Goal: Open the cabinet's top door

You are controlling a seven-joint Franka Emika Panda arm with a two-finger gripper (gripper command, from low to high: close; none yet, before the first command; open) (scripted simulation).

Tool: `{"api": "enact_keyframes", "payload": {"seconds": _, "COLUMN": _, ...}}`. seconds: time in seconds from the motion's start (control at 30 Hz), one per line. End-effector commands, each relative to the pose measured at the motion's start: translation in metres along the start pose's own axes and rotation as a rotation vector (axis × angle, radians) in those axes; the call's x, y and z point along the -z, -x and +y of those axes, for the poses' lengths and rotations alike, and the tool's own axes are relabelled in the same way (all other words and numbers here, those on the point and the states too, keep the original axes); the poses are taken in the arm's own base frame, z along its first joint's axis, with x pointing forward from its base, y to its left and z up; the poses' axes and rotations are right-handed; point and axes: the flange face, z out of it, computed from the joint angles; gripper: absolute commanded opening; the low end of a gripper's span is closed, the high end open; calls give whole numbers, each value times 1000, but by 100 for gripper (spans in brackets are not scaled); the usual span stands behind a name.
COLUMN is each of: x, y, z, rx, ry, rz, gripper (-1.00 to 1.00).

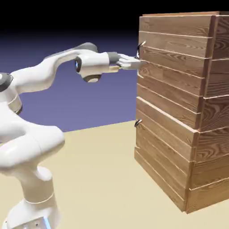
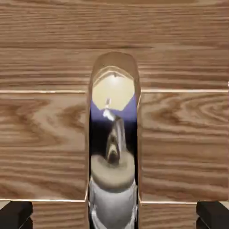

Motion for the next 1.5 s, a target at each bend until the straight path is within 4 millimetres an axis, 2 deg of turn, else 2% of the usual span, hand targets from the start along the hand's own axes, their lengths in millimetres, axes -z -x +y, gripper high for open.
{"api": "enact_keyframes", "payload": {"seconds": 0.0, "x": 8, "y": 2, "z": -2, "rx": 0, "ry": 16, "rz": 15, "gripper": -100}}
{"api": "enact_keyframes", "payload": {"seconds": 0.3, "x": 76, "y": 28, "z": -28, "rx": 0, "ry": 152, "rz": 152, "gripper": -100}}
{"api": "enact_keyframes", "payload": {"seconds": 0.5, "x": 132, "y": 60, "z": -60, "rx": -1, "ry": 280, "rz": 280, "gripper": -100}}
{"api": "enact_keyframes", "payload": {"seconds": 0.67, "x": 163, "y": 84, "z": -84, "rx": -1, "ry": 361, "rz": 361, "gripper": -100}}
{"api": "enact_keyframes", "payload": {"seconds": 0.77, "x": 177, "y": 97, "z": -97, "rx": -1, "ry": 402, "rz": 401, "gripper": -100}}
{"api": "enact_keyframes", "payload": {"seconds": 0.9, "x": 182, "y": 102, "z": -102, "rx": -1, "ry": 417, "rz": 416, "gripper": -100}}
{"api": "enact_keyframes", "payload": {"seconds": 1.07, "x": 197, "y": 117, "z": -117, "rx": -1, "ry": 463, "rz": 463, "gripper": -100}}
{"api": "enact_keyframes", "payload": {"seconds": 1.47, "x": 234, "y": 175, "z": -175, "rx": -1, "ry": 623, "rz": 623, "gripper": -100}}
